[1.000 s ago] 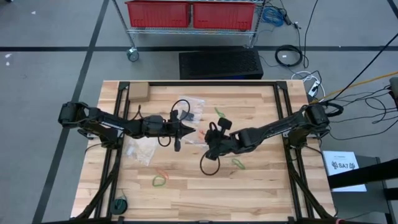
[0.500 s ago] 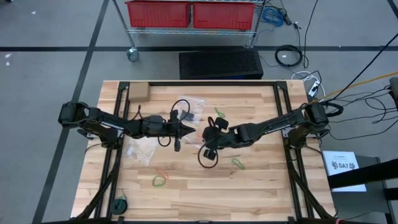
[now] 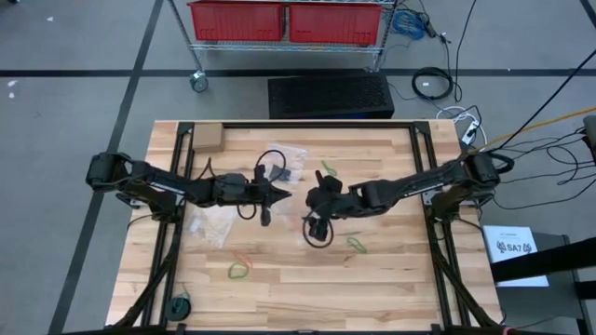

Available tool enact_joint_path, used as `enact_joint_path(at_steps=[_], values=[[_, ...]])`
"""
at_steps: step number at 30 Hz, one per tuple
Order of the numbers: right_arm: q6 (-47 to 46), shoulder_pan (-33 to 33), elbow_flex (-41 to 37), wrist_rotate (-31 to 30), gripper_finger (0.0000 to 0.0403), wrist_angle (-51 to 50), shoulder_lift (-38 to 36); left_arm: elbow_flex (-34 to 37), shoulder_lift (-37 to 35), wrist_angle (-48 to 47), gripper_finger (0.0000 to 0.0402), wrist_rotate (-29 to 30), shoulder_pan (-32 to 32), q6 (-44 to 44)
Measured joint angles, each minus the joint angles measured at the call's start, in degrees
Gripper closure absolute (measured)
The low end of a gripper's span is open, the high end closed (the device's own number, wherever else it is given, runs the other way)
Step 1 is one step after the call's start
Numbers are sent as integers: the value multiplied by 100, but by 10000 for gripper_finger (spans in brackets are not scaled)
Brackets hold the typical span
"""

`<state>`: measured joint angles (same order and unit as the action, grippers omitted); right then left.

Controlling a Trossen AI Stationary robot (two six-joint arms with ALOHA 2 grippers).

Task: Sort rubber bands
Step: Put the orange rubber band into the right transparent zip bag

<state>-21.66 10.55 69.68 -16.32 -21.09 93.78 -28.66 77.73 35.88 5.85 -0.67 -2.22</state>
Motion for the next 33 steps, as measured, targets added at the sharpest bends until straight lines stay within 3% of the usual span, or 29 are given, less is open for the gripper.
enact_joint_path(at_steps=[4, 10, 16, 21, 26, 33], values=[[-2, 248, 1, 16, 133, 300, -2, 230, -276, -267, 402, 273, 0, -42], [-17, 623, 1, 14, 135, 1537, 369, 714, -975, -272, 402, 328, 33, -273], [121, 832, 6, 71, 167, 3250, 1291, 1133, -1540, -289, 402, 330, 212, -285], [153, 874, 100, 301, 188, 4587, 2122, 1281, -1608, -306, 402, 474, 430, -22], [150, 885, 919, 255, 190, 4306, 2971, 1281, -1608, -285, 402, 552, 523, -21], [90, 903, 2596, 142, 190, 2863, 4017, 1282, -1608, -206, 402, 658, 544, -26]])
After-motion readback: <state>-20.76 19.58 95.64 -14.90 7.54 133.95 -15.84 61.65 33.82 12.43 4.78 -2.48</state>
